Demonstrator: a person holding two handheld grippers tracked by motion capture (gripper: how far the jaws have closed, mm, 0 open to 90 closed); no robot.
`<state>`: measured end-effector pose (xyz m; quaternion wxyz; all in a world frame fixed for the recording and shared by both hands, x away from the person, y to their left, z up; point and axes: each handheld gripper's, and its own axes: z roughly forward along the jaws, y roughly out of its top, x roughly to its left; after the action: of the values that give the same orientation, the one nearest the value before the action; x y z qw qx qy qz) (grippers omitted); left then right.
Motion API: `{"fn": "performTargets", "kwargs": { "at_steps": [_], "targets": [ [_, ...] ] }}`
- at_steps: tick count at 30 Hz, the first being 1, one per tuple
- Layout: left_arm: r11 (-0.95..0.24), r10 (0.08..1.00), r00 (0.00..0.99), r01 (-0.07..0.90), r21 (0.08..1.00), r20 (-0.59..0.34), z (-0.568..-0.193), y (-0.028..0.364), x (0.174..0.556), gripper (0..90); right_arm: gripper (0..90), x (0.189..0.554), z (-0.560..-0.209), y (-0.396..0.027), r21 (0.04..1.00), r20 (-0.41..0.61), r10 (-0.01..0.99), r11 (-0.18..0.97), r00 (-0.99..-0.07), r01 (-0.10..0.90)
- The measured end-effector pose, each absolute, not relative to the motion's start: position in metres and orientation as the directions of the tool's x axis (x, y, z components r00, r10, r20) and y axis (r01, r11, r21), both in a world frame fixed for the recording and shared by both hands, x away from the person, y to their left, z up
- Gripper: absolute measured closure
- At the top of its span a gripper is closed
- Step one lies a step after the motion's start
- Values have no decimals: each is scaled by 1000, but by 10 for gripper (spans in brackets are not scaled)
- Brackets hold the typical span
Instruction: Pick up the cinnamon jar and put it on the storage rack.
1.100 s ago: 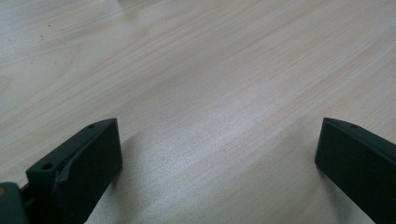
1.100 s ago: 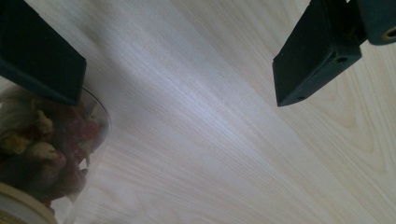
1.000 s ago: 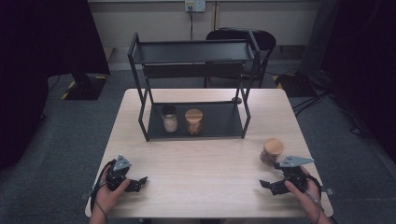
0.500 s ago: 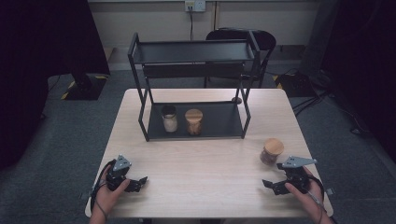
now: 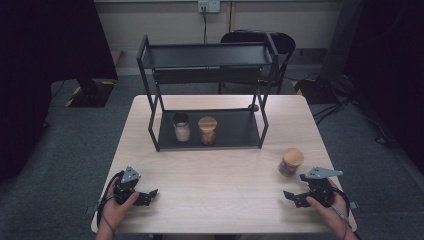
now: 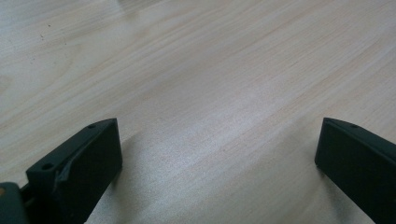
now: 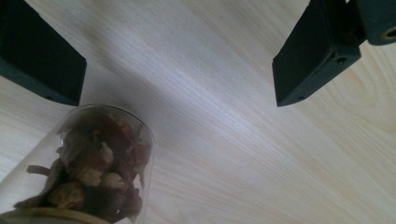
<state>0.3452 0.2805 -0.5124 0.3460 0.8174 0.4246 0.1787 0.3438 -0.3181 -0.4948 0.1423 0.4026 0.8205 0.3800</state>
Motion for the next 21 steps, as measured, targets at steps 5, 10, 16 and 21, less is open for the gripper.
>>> {"fn": "performTargets", "kwargs": {
  "at_steps": [5,10,16,21],
  "targets": [
    [-400,818,576,570,718,-2,-512,280,345,3,17,343,-495,-321,739,70,780,379,-622,558],
    [-400,818,576,570,717,-2,-512,280,345,2,17,343,-495,-324,739,68,786,374,-615,560],
    [-400,818,576,570,718,-2,-512,280,345,2,17,343,-496,-327,741,76,795,359,-602,568],
    [-400,818,576,570,717,-2,-512,280,345,3,16,344,-497,-330,741,74,805,350,-588,573]
  ]
}}
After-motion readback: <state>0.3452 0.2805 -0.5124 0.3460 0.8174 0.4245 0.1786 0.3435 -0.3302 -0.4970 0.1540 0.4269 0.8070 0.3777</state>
